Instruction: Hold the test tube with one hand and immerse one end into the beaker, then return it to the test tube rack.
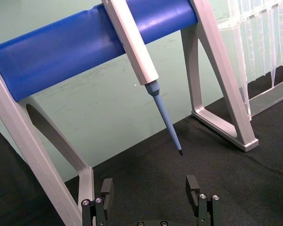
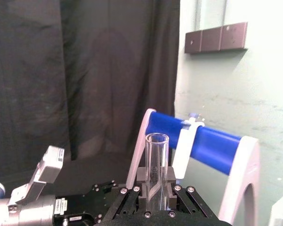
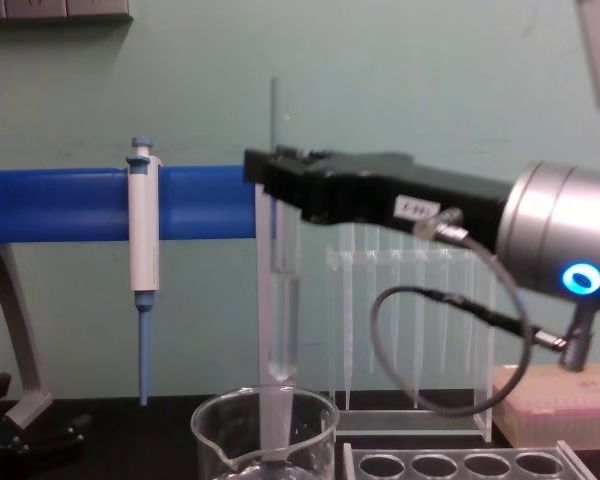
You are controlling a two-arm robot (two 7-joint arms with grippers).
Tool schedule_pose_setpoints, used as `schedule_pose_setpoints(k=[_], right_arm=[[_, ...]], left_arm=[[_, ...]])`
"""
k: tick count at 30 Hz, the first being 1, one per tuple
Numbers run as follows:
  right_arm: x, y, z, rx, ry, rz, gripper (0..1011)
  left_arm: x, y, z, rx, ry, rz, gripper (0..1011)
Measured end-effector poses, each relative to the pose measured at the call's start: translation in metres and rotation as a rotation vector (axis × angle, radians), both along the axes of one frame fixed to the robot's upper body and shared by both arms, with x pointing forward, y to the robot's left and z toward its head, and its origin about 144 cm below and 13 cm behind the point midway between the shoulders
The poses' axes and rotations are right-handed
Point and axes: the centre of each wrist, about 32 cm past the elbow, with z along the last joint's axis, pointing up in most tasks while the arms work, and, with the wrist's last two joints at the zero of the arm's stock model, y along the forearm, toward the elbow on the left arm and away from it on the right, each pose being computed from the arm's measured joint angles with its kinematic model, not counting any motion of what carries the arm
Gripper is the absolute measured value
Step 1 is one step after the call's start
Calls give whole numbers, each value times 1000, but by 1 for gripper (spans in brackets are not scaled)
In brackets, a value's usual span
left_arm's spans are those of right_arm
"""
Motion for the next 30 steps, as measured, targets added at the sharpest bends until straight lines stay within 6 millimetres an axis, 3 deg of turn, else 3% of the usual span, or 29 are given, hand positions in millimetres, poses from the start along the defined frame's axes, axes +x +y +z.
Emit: schedule_pose_setpoints(k=[5, 11, 19, 30], right_arm=[[-12, -13, 13, -8, -21, -39, 225], [-24, -31, 12, -19, -12, -90, 225], [-39, -47, -5, -61, 20, -161, 225], [-47, -55, -27, -80, 51, -208, 225]], left_arm=[[0, 0, 0, 0, 0, 0, 1000], [0, 0, 0, 0, 0, 0, 1000], [0, 0, 0, 0, 0, 0, 1000], [0, 0, 0, 0, 0, 0, 1000]])
